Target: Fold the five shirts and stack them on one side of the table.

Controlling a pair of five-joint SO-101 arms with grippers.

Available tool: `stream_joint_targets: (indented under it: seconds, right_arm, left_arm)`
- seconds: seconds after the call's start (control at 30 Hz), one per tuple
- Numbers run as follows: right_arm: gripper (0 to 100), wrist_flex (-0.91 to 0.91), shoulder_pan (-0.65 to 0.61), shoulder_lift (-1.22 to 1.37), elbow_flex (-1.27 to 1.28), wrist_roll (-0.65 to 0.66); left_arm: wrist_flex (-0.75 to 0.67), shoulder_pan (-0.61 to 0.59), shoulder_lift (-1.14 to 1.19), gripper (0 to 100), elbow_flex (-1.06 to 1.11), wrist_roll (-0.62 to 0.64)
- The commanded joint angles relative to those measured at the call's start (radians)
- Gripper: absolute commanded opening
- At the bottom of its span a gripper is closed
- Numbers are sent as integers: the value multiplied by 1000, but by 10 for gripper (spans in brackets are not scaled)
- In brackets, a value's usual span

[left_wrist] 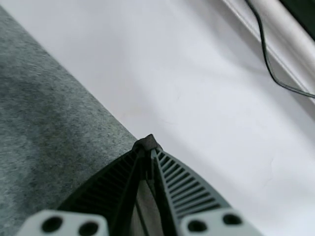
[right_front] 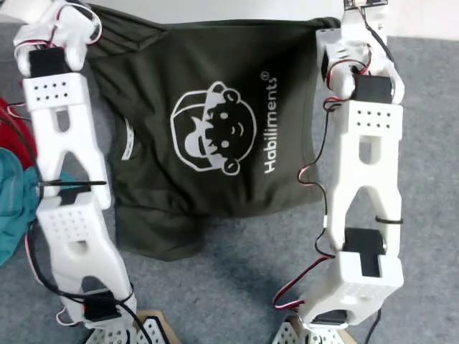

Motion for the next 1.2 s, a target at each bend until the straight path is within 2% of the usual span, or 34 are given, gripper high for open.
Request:
stream_joint_targets:
  seconds: [0.0,0.07,0.2,0.37,0.43,0.57,0.67,0.97,1.07,1.17]
  right_arm:
    - [6,-33,-4,-21,-25,-12]
    - [6,-25,-8,-22,-27,-49]
    - [6,137,-12,-36,-64,-80]
    - [6,409,-27,-73,-96,-80]
    - [6,492,-30,-88,-96,-80]
    - [6,641,-51,-128,-94,-35]
    - [6,753,-82,-163,-94,14]
    - [6,970,-90,-288,-93,25]
    - [6,1006,-81,-292,-90,26]
    - [6,998,-50,-302,-25,51]
  left_arm:
    - [87,15,44,9,-234,-6]
    - [146,16,48,9,-292,-9]
    - [397,47,48,9,-383,-28]
    - [786,108,54,12,-467,-187]
    - [891,125,56,10,-464,-238]
    - [888,105,25,9,-317,-276]
    - [890,105,-58,9,-130,-278]
    - [882,220,-631,9,679,-279]
    - [847,217,-791,10,908,-279]
    - [784,163,-929,12,1124,-281]
